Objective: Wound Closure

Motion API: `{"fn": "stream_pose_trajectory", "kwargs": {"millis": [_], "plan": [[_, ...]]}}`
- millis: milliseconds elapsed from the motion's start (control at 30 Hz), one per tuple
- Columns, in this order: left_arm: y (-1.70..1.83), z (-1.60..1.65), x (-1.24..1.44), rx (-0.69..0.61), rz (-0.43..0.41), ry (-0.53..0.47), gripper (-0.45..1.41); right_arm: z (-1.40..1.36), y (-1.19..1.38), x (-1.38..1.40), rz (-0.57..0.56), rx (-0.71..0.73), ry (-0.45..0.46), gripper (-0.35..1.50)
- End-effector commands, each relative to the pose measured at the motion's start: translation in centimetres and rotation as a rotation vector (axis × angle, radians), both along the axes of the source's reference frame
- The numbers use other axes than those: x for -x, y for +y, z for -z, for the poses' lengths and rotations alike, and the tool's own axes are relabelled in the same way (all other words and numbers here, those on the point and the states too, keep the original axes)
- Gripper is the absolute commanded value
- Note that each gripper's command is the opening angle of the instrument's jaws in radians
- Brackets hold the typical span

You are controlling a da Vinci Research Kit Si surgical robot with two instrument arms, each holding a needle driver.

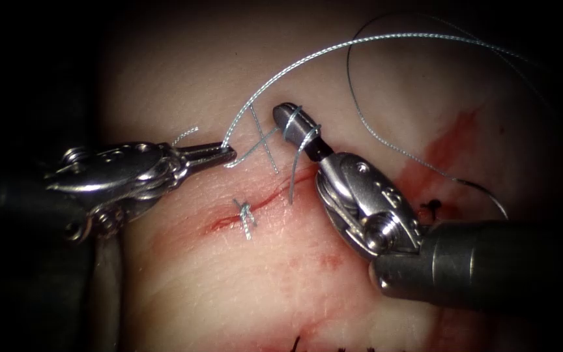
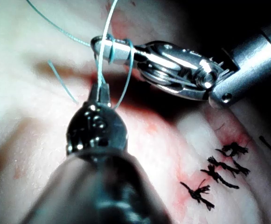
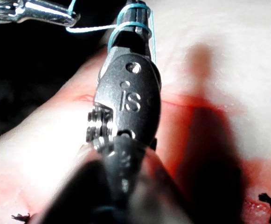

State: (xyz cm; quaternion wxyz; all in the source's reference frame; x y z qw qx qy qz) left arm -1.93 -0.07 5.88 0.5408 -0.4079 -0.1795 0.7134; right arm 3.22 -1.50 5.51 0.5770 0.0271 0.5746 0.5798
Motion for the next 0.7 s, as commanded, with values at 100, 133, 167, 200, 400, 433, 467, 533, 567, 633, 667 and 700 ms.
{"fn": "stream_pose_trajectory", "kwargs": {"millis": [100, 133, 167, 200, 400, 433, 467, 533, 567, 633, 667, 700], "plan": [[-0.06, -0.05, 0.13, -0.005, -0.029, -0.018, -0.45, -0.01, 0.05, -0.09, 0.007, -0.036, -0.015, -0.35], [-0.08, -0.04, 0.15, -0.003, -0.036, -0.02, -0.45, -0.01, 0.05, -0.1, 0.008, -0.037, -0.014, -0.35], [-0.09, -0.04, 0.18, 0.009, -0.048, -0.017, -0.45, 0.0, 0.05, -0.11, 0.011, -0.037, -0.013, -0.35], [-0.11, -0.03, 0.23, 0.018, -0.066, -0.02, -0.45, 0.0, 0.05, -0.12, 0.006, -0.043, -0.013, -0.35], [-0.17, -0.04, 0.37, 0.086, -0.161, 0.025, -0.45, 0.02, 0.03, -0.19, 0.015, -0.075, -0.033, -0.35], [-0.17, -0.05, 0.38, 0.092, -0.171, 0.032, -0.45, 0.02, 0.03, -0.2, 0.024, -0.083, -0.039, -0.35], [-0.17, -0.05, 0.38, 0.098, -0.181, 0.039, -0.45, 0.02, 0.02, -0.21, 0.04, -0.092, -0.044, -0.35], [-0.17, -0.06, 0.37, 0.105, -0.205, 0.055, -0.45, 0.02, 0.01, -0.2, 0.069, -0.125, -0.073, -0.35], [-0.16, -0.06, 0.37, 0.106, -0.212, 0.06, -0.45, 0.03, 0.0, -0.2, 0.078, -0.137, -0.087, -0.35], [-0.16, -0.06, 0.37, 0.11, -0.217, 0.06, -0.45, 0.01, -0.06, -0.18, 0.105, -0.163, -0.115, -0.35], [-0.15, -0.05, 0.37, 0.114, -0.221, 0.061, -0.45, 0.0, -0.09, -0.17, 0.121, -0.166, -0.125, -0.35], [-0.15, -0.05, 0.37, 0.118, -0.225, 0.061, -0.45, -0.01, -0.12, -0.16, 0.143, -0.165, -0.137, -0.35]]}}
